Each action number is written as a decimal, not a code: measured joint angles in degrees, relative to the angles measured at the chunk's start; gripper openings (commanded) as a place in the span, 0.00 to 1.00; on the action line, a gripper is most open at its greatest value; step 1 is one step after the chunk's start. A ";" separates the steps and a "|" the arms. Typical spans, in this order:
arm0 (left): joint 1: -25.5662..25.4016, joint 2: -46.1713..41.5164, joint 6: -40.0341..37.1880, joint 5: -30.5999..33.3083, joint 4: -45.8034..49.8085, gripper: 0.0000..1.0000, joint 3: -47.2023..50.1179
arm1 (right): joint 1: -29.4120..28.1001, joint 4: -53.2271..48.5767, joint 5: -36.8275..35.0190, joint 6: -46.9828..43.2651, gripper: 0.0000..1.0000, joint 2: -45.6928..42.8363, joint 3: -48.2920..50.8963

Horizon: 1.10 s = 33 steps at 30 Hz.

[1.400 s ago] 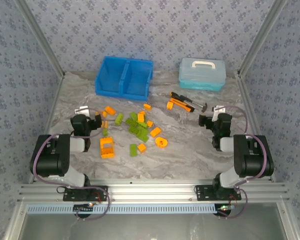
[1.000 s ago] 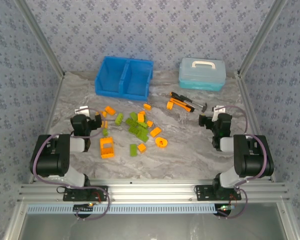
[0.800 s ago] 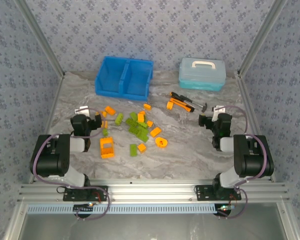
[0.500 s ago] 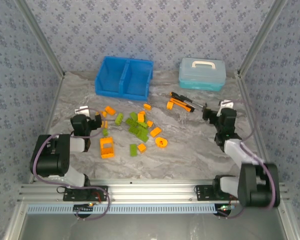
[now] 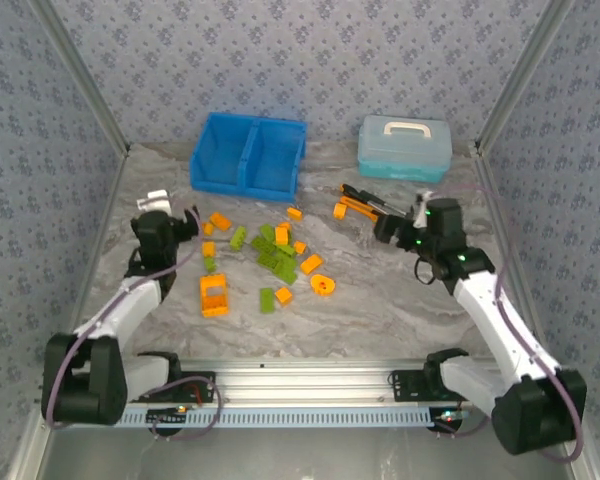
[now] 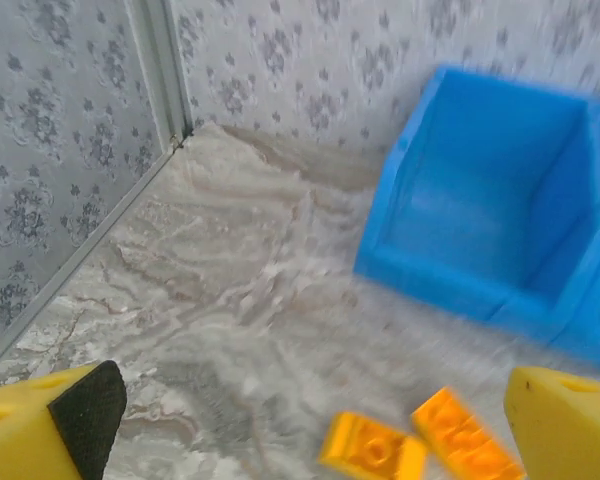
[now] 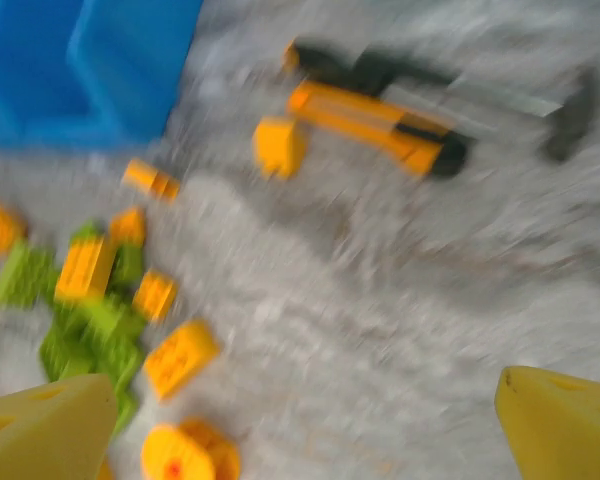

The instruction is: Sort the legos into containers by color

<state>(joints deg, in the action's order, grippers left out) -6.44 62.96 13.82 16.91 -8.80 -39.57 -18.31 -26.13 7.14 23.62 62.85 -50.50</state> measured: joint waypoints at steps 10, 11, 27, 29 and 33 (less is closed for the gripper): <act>-2.67 13.55 16.65 -7.96 34.77 0.99 -19.12 | -14.53 -5.84 0.11 -0.76 1.00 12.26 -9.11; -2.67 16.15 17.66 -8.98 36.37 0.99 -19.93 | -15.30 -5.97 -0.02 -0.94 1.00 13.20 -10.01; 1.60 38.14 37.46 -11.80 41.81 0.76 -32.24 | -20.11 -10.43 -2.99 -1.57 1.00 16.33 -13.55; 1.88 40.52 39.23 -12.28 41.90 0.78 -34.23 | -20.55 -10.82 -3.54 -1.57 1.00 16.33 -13.55; 1.95 45.05 42.99 -12.96 43.95 0.78 -38.21 | -21.55 -11.50 -5.31 -1.57 1.00 16.33 -13.57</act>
<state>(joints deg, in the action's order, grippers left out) -4.49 108.01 56.82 3.95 35.16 -77.78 -39.86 -37.63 1.83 22.04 79.18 -64.07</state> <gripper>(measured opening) 0.780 0.999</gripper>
